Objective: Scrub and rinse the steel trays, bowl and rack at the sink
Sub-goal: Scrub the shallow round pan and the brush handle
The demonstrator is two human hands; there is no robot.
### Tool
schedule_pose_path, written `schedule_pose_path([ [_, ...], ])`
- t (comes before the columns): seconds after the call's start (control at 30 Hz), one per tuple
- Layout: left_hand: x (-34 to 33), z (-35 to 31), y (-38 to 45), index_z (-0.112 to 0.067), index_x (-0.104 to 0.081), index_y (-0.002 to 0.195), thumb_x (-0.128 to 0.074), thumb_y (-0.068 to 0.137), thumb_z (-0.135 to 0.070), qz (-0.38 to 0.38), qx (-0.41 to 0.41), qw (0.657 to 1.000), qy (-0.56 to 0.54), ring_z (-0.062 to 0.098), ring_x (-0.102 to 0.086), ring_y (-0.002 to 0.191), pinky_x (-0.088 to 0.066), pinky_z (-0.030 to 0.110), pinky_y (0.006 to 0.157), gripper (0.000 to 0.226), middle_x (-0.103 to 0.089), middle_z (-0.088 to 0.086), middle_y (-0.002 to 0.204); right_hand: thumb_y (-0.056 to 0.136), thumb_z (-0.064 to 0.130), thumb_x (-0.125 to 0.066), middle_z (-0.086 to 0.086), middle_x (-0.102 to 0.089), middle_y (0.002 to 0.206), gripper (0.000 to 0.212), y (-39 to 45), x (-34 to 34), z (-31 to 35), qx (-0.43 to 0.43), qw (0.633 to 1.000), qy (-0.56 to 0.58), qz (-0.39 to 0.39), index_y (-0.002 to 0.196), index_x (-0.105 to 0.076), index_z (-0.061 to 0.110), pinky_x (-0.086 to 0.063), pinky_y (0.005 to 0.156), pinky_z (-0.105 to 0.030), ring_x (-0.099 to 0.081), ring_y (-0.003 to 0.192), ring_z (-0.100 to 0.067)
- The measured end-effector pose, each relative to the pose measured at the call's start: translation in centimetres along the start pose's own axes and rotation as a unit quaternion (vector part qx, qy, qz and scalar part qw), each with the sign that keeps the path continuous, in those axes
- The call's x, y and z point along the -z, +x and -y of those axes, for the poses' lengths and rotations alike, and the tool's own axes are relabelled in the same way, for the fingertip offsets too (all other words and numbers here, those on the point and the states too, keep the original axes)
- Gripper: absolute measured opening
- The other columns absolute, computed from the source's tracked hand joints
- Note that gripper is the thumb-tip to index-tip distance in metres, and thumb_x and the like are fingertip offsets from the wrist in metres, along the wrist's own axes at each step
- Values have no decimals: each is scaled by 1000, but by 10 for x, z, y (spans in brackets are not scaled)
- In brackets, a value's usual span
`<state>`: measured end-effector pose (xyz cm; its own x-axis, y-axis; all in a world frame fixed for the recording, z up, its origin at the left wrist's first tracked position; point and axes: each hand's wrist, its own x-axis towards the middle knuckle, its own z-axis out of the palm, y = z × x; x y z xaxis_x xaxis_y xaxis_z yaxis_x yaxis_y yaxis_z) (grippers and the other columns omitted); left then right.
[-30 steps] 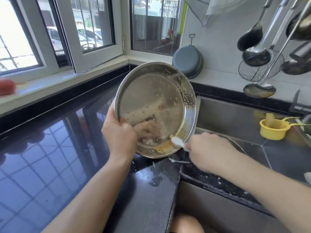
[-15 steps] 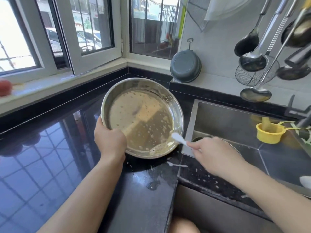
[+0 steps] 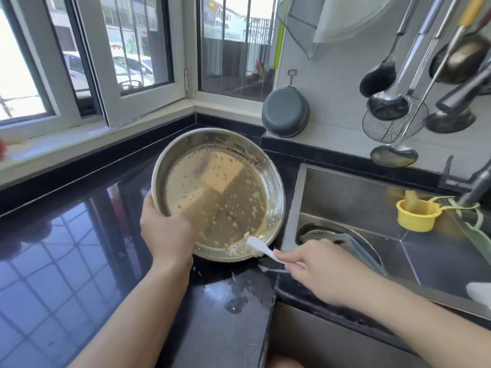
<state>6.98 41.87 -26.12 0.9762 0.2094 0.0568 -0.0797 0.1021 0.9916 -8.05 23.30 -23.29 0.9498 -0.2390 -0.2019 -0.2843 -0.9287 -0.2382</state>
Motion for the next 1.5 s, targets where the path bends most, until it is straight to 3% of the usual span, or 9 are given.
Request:
schedule_pose_path([
  [0.23,-2,-4,8,-39,-67,118,-58,82,11,33,-38,999,20,9,-70,90,-59,31,74,62,-73,-8,99,108,34,-42,-1,-62,138,40,71,72,-40,-27,978,-171,-120,142,-50,54,-53,89,-41,-63,116,-31],
  [0.47,-5,-4,2,-34,-68,121,-42,80,18,51,-26,998,3,10,-69,91,-56,24,69,71,-74,-6,99,107,18,-42,1,-52,102,53,98,112,-37,37,933,-307,-184,150,-40,49,-44,69,-38,-59,90,-28],
  [0.6,-9,-2,3,-37,-70,120,-44,78,17,41,-35,998,-22,7,-72,89,-60,27,74,73,-76,-11,96,101,16,-39,-6,-63,118,54,71,82,-35,3,953,-275,-127,146,-49,43,-47,72,-38,-64,99,-32],
  [0.73,-12,-1,-6,-38,-67,129,-36,73,19,29,-37,998,-41,8,-71,94,-59,28,77,85,-75,-12,101,96,13,-41,0,-66,108,51,30,48,-10,-34,987,-157,-2,135,-62,39,-54,75,-34,-61,78,-18],
  [0.93,-15,9,-27,-33,-62,132,-38,83,14,3,-36,998,-57,14,-67,108,-55,32,97,73,-72,-5,113,101,11,-43,1,-70,125,41,23,30,46,51,988,-102,107,132,-67,22,-55,82,-31,-66,104,-27],
  [1.07,-10,6,-8,-28,-68,113,-44,85,14,1,41,996,-81,18,-66,94,-55,30,74,56,-69,-5,97,95,11,-47,-4,-67,90,25,30,31,42,19,985,-149,88,99,-70,18,-53,69,-33,-62,81,-29],
  [1.17,4,-3,27,-28,-68,124,-48,83,13,38,85,994,-52,23,-65,92,-58,42,80,62,-71,3,105,95,13,-48,-3,-64,97,35,26,35,35,2,980,-190,61,119,-70,26,-57,77,-38,-63,85,-28],
  [1.3,2,4,25,-30,-71,92,-36,77,20,64,95,993,-6,28,-62,84,-53,33,65,62,-68,6,88,94,11,-51,-3,-60,97,30,29,51,30,-20,954,-300,-11,120,-65,16,-44,68,-36,-58,82,-29],
  [1.5,-11,9,1,-32,-68,121,-34,75,20,42,3,998,-43,11,-69,102,-59,35,91,78,-73,-4,108,91,4,-50,-1,-44,78,14,48,63,22,-66,954,-292,-27,97,-56,15,-45,64,-36,-52,69,-24],
])
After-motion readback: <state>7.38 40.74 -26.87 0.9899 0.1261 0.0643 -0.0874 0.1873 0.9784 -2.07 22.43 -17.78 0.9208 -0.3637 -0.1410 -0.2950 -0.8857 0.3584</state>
